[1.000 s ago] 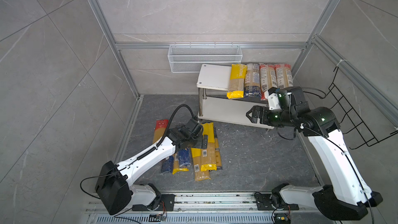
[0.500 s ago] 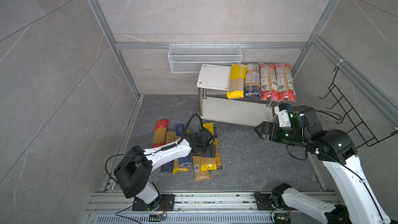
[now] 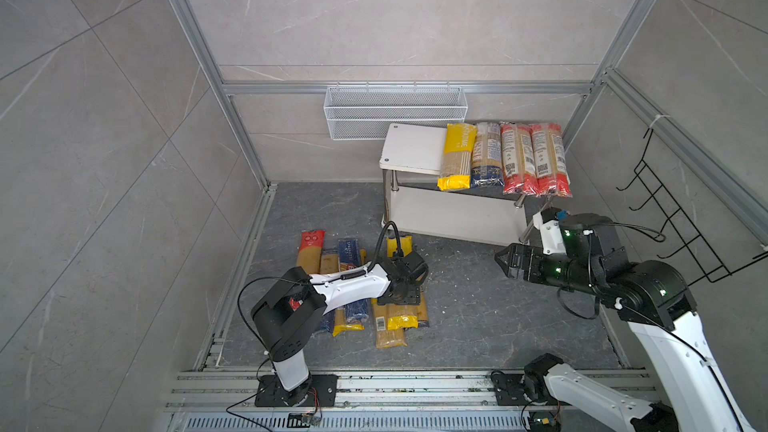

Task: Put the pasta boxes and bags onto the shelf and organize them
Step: 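Release the yellow bag with the right gripper while the left gripper grasps a yellow pack, then lift the yellow pack with the left gripper and carry it to the top shelf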

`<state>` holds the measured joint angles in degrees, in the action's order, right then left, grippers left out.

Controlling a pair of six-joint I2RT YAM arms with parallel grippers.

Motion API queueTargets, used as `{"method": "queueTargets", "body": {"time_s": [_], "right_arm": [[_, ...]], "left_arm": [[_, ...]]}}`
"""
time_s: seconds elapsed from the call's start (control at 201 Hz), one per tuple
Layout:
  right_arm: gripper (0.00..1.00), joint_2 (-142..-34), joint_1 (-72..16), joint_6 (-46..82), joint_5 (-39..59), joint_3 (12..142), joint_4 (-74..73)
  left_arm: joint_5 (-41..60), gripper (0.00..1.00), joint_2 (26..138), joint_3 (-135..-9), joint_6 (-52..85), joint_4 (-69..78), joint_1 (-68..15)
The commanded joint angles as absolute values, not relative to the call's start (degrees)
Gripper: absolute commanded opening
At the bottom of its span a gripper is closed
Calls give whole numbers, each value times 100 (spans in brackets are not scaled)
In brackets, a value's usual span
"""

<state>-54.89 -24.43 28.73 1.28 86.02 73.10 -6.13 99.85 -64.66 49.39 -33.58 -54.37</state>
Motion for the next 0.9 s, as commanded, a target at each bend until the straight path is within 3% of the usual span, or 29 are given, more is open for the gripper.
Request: {"method": "queueTargets", "body": {"time_s": [0.0, 0.144, 0.234, 0.304, 0.358, 0.896], "right_arm": [[100, -5371, -2478, 2940, 61, 8485, 7440], [100, -5434, -2479, 2928, 70, 8609, 7478], [100, -5542, -2479, 2909, 92, 8724, 7473], [100, -5651, -2478, 2901, 185, 8801, 7391], [100, -5748, -2483, 2911, 281, 8832, 7304], [100, -7119, -2475, 2974, 1464, 9872, 6263]], "left_arm": [[-512, 65, 10141, -6603, 4924, -3404, -5449], [-491, 47, 10137, -6650, 4780, -3485, -5449], [-515, 22, 10003, -6642, 4725, -3538, -5449], [-512, 13, 9841, -6610, 4649, -3541, -5454], [-544, 0, 9717, -6596, 4598, -3612, -5441], [-762, 0, 7033, -6585, 4320, -4784, -5032]]}}
